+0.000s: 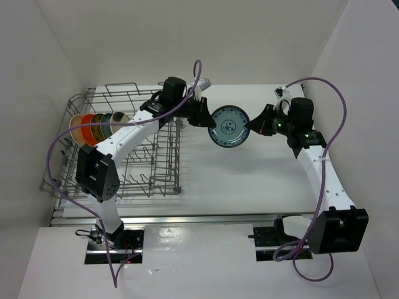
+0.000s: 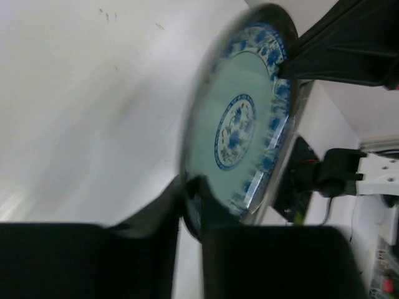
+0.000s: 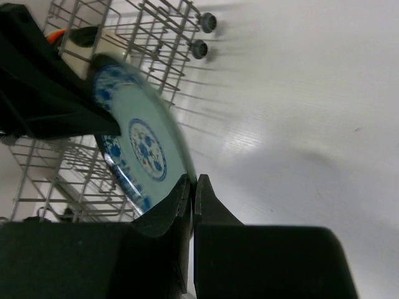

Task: Load the plates into the dish rack

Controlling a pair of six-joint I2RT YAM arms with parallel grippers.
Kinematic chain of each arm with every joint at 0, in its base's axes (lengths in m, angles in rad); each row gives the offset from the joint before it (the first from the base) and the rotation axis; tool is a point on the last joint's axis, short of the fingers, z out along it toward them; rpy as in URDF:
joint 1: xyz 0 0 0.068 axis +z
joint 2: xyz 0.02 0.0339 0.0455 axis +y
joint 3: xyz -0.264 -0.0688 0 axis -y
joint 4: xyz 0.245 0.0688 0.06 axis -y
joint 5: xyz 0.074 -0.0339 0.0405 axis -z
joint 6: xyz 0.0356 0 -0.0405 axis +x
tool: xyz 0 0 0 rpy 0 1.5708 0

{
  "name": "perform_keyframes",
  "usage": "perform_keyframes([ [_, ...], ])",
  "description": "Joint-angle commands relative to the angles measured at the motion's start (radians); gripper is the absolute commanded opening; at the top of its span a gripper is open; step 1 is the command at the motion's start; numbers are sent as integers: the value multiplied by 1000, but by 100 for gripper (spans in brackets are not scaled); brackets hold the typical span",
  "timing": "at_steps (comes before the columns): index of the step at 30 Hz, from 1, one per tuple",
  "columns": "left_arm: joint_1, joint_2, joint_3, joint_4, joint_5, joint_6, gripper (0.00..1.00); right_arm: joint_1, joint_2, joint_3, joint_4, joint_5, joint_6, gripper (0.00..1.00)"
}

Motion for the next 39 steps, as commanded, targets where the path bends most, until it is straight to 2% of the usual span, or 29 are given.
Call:
perform_keyframes([
  [1, -21, 28, 58, 19, 59, -1, 5, 8, -13, 32, 16, -51, -4, 0],
  [2, -21, 28, 81, 4, 59, -1, 0, 18, -13, 32, 16, -41, -4, 0],
  [3, -21, 28, 92, -6, 46, 9, 0, 18, -13, 32, 5, -41, -4, 0],
  [5, -21, 28, 107, -15, 29, 9, 0, 18, -3, 32, 5, -29, -14, 11],
  [6, -21, 16, 118, -15, 13, 9, 0, 18, -3, 32, -4, -28, -14, 28],
  [9, -9, -54, 118, -15, -71, 19, 0, 18, -3, 32, -25, 19, -14, 57],
  [10, 3, -76, 118, -15, -88, 19, 0, 18, -3, 41, -38, 33, -14, 78],
  [13, 77, -182, 118, -6, -155, 8, 0, 18, -57, 20, -28, 99, -38, 100],
  [16, 162, -292, 118, -49, -284, 34, 0, 18, -77, -3, -15, 182, -49, 100],
  [20, 262, -431, 86, -99, -538, 80, 0, 18, -45, -22, -27, 248, -61, 100],
  [21, 299, -455, 75, -114, -644, 91, 0, 18, -33, -22, -27, 269, -61, 100],
  [24, 348, -513, 32, -189, -789, 143, 0, 18, 27, -33, -27, 281, -50, 100],
  [25, 376, -513, 11, -210, -900, 176, 0, 18, 62, -33, -27, 268, -50, 100],
  [28, 440, -513, -12, -292, -1046, 209, 0, 18, 114, -10, -18, 230, -60, 100],
  [32, 495, -503, -109, -288, -1047, 227, 0, 18, 205, 23, -7, 220, -60, 100],
  [36, 496, -447, -157, -241, -1107, 265, 0, 18, 245, 47, 2, 220, -60, 100],
  [39, 496, -386, -167, -240, -1079, 266, 0, 18, 254, 29, -19, 246, -60, 100],
])
